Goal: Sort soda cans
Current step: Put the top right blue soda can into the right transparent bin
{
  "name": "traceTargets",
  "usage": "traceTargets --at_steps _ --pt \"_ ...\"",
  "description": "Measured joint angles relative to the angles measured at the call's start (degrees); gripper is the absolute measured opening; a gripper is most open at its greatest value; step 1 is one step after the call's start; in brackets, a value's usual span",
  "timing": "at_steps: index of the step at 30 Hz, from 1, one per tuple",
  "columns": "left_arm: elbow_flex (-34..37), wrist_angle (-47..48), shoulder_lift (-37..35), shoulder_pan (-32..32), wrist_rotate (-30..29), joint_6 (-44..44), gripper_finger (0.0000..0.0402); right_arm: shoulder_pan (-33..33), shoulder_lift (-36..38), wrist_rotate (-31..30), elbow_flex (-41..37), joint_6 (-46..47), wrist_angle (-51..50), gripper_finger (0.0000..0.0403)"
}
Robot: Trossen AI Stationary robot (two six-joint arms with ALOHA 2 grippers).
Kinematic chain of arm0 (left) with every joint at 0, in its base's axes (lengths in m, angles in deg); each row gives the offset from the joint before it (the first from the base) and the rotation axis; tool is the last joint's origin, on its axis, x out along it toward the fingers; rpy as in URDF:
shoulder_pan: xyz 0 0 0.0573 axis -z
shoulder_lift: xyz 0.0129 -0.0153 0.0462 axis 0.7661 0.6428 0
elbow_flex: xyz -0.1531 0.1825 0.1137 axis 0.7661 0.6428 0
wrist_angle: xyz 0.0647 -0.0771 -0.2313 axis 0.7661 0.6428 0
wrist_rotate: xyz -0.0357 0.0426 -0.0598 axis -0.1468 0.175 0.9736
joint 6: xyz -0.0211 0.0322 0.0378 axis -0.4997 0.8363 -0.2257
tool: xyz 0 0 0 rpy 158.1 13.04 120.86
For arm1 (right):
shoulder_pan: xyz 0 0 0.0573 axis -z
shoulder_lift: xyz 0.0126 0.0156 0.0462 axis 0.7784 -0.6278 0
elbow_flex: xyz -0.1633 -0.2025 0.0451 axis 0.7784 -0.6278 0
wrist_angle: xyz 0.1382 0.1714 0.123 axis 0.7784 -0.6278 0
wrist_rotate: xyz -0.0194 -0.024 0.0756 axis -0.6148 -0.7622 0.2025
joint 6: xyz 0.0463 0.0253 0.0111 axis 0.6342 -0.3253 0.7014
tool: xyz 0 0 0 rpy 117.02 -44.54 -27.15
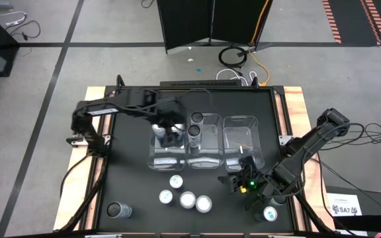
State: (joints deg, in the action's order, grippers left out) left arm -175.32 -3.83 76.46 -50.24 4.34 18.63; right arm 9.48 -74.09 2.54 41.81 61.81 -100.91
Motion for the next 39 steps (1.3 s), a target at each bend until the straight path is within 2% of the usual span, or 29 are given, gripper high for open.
traceTargets --at_steps 4,9,12,15,20,24,28,33,37,39 --pt "0.01 7.67 -3.08 1.63 0.04 -0.03 0.0334 0.52 2.15 -2.03 0.64 -2.18 -0.37 0.0304" --pt "3.81 6.59 -5.79 4.21 0.02 -4.70 0.0334 2.63 2.67 -1.69 7.31 -9.57 -4.31 0.0304" --pt "9.86 3.81 -7.83 6.35 0.11 -4.09 0.0334 3.97 2.22 -1.39 13.56 -14.85 -8.51 0.0304" --pt "20.09 -6.60 -11.47 8.34 0.95 -4.17 0.0334 4.83 1.42 0.49 20.49 -18.01 -15.42 0.0304" --pt "39.83 -24.87 -20.91 10.69 3.52 -7.35 0.0334 5.72 -1.64 6.85 30.49 -15.91 -30.27 0.0304" --pt "51.94 -32.49 -29.68 11.06 2.48 -12.60 0.0334 6.10 -4.43 19.35 34.53 -9.38 -44.04 0.0304" --pt "61.42 -39.02 -39.39 12.03 1.03 -16.61 0.0334 5.68 -5.72 31.39 34.32 -4.43 -49.36 0.0304" --pt "69.38 -43.08 -50.92 13.91 -2.06 -20.55 0.0334 3.50 -7.80 32.94 34.21 -4.82 -49.22 0.0304" --pt "72.19 -43.27 -58.57 15.68 -4.47 -20.96 0.0334 2.21 -9.75 33.47 34.14 -5.55 -50.27 0.0304" --pt "72.51 -43.36 -61.65 16.37 -5.46 -20.92 0.0334 1.66 -10.89 35.96 34.14 -6.03 -50.99 0.0304"
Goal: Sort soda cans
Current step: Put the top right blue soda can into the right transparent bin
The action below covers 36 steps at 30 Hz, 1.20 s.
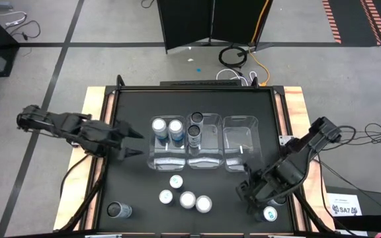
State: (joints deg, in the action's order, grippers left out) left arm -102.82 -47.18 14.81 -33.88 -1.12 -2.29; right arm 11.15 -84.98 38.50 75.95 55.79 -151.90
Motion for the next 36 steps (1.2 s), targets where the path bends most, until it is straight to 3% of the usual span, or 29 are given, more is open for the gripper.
traceTargets --at_steps 5,11,16,20,36 --pt "0.15 -0.03 -4.99 0.46 -1.53 1.62 0.0334 -0.72 -2.43 6.06 -1.19 -2.57 -0.36 0.0304" --pt "0.15 -0.01 -6.42 0.46 -1.49 1.54 0.0334 -0.72 -2.05 11.41 -8.42 -2.96 2.92 0.0304" --pt "0.15 0.10 -5.91 0.45 -1.46 1.51 0.0334 -0.77 1.02 12.02 -15.93 -3.53 11.52 0.0304" --pt "0.15 0.13 -5.53 0.45 -1.46 1.42 0.0334 -0.78 2.48 13.29 -20.02 -2.87 12.48 0.0304" --pt "0.15 0.12 -5.08 0.45 -1.42 1.37 0.0334 -1.20 2.81 20.02 -28.54 -7.22 20.92 0.0304"
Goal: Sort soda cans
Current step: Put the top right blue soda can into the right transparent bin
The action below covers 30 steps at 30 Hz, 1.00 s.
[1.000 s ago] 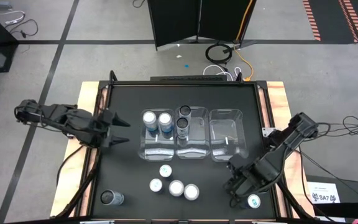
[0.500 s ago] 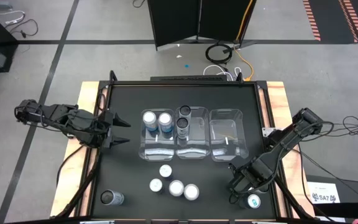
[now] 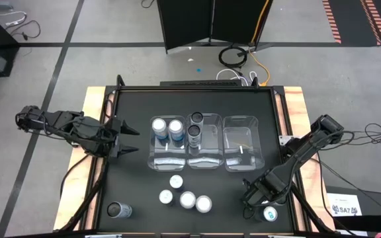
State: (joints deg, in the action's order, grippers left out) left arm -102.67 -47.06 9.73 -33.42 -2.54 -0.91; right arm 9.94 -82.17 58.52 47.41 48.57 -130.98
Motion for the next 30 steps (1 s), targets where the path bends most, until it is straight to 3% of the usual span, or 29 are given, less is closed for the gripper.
traceTargets --at_steps 8,16,23,30 --pt "0.00 -0.04 0.07 0.00 0.00 -0.02 0.0334 -0.37 0.00 2.93 -1.75 -0.23 1.40 0.0295" --pt "0.00 -0.04 0.44 0.00 -0.68 0.02 0.0334 -0.35 0.00 2.93 -1.73 -0.25 1.52 0.0223" --pt "-0.02 -0.04 0.52 0.00 -0.85 0.05 0.0334 -0.32 0.00 2.83 -1.45 -0.06 1.72 0.0230" --pt "-0.02 -0.06 0.74 0.00 -0.96 0.05 0.0334 0.26 0.29 -1.77 1.56 -0.85 1.71 0.0229"
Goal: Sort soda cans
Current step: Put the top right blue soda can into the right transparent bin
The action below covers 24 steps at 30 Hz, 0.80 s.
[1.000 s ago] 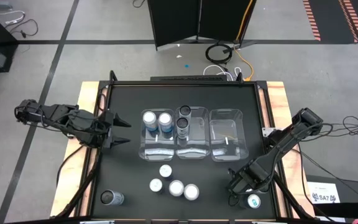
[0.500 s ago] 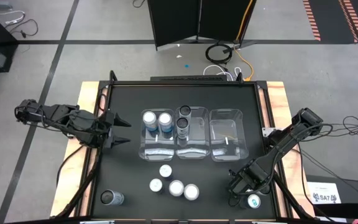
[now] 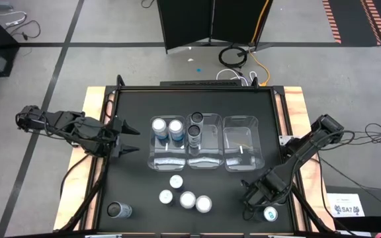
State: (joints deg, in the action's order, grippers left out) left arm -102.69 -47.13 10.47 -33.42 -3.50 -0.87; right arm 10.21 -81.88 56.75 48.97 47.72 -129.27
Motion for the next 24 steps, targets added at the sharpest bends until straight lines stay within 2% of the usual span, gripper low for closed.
traceTargets --at_steps 6,14,17,24 --pt "-0.02 -0.11 0.52 -0.02 -0.11 0.00 0.0334 -0.03 2.29 -6.13 3.16 -0.45 0.14 0.0229" --pt "-0.02 -0.11 0.96 -0.02 -0.10 0.02 0.0334 0.34 8.51 -23.80 9.07 -3.53 -0.66 0.0226" --pt "-0.02 -0.07 0.92 -0.02 -0.10 0.04 0.0334 1.96 11.27 -28.78 10.59 -2.58 -3.77 0.0230" --pt "-0.02 0.06 0.92 -0.02 -0.11 0.55 0.0334 11.79 15.58 -28.24 11.33 -3.02 -15.19 0.0228"
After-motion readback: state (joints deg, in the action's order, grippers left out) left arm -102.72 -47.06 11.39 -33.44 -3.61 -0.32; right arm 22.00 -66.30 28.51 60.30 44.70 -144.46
